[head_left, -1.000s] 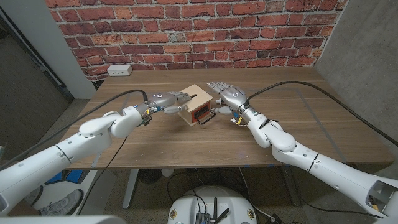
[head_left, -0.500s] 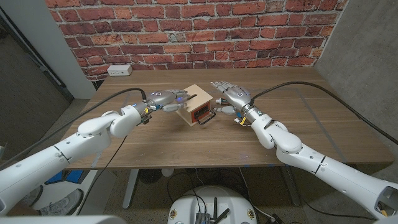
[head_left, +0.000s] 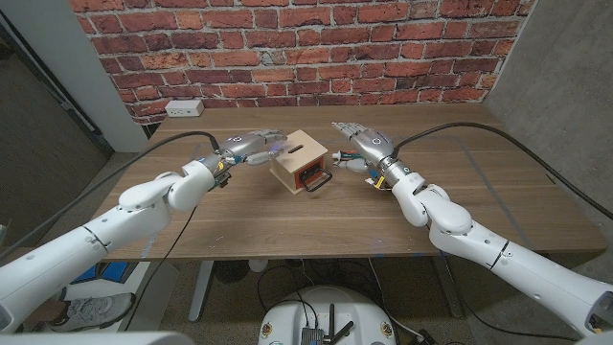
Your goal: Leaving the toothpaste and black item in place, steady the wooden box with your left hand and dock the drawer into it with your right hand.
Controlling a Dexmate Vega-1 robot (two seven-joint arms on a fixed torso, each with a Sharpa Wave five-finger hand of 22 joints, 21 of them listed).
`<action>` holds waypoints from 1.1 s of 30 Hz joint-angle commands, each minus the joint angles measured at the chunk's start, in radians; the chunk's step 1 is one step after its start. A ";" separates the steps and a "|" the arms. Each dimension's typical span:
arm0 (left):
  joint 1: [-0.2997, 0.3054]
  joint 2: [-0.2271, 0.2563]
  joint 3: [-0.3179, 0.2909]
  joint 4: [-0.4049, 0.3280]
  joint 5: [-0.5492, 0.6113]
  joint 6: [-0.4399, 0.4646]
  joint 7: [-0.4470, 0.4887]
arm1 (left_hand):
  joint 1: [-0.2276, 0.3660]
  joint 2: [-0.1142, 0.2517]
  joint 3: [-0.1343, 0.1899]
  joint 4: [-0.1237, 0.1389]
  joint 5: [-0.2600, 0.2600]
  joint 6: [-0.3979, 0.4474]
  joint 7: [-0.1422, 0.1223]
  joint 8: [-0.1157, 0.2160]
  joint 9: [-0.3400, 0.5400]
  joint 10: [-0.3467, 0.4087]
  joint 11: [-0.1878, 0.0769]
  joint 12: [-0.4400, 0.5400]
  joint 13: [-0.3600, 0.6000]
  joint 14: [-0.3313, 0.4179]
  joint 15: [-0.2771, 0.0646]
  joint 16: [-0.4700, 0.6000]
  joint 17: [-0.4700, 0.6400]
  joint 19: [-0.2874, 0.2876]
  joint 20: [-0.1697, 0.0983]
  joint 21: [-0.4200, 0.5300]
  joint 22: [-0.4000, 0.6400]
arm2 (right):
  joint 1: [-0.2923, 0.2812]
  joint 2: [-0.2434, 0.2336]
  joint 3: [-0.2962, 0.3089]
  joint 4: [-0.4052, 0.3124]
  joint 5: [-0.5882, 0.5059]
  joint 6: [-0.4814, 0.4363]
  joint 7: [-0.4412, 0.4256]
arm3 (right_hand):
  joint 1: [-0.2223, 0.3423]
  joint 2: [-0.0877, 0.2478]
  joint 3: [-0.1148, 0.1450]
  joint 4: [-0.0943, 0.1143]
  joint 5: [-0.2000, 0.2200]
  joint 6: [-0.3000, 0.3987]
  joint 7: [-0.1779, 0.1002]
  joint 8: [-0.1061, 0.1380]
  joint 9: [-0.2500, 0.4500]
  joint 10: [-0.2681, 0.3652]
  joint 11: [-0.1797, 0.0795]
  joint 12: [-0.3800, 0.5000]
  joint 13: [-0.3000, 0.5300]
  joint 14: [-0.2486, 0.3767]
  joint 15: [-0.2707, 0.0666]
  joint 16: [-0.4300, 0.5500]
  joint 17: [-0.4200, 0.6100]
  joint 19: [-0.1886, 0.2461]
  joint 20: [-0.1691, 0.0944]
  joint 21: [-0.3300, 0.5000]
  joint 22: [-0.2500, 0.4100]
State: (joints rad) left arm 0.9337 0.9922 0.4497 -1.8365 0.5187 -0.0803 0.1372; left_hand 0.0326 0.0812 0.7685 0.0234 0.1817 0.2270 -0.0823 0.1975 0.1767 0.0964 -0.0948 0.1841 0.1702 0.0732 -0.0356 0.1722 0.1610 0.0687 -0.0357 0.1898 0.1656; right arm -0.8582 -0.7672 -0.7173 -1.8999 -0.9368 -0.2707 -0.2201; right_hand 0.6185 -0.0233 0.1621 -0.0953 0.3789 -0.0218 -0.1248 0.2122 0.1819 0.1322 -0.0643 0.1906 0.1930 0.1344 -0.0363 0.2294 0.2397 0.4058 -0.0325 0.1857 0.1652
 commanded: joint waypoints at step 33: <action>-0.039 -0.199 0.010 0.211 -0.180 -0.063 0.269 | 0.010 0.079 0.008 -0.008 -0.001 0.009 0.006 -0.003 0.003 0.011 0.011 0.001 0.004 0.013 -0.079 0.002 0.003 0.028 -0.125 0.005 0.003 | -0.080 0.007 0.177 -0.009 0.456 0.049 -0.046 | -0.082 0.037 -0.014 0.045 -0.022 0.041 0.015 0.002 0.001 0.045 0.002 0.012 0.004 0.019 -0.010 0.013 0.013 0.035 -0.026 0.008 0.001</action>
State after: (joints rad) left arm 0.9202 0.8536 0.4408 -1.6991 0.3961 -0.0980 0.3550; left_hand 0.0326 0.0812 0.7713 0.0205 0.1817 0.2323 -0.0770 0.1974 0.1767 0.1016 -0.0896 0.1841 0.1702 0.0732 -0.0356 0.1722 0.1610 0.0869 -0.0361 0.1898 0.1657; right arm -0.9121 -0.7708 -0.5848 -1.9195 -0.6017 -0.2354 -0.2321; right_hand 0.5463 0.0090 0.1464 -0.0590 0.3629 0.0069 -0.1070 0.2122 0.1819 0.1679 -0.0643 0.1971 0.1930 0.1493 -0.0395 0.2369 0.2491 0.4342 -0.0428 0.1925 0.1640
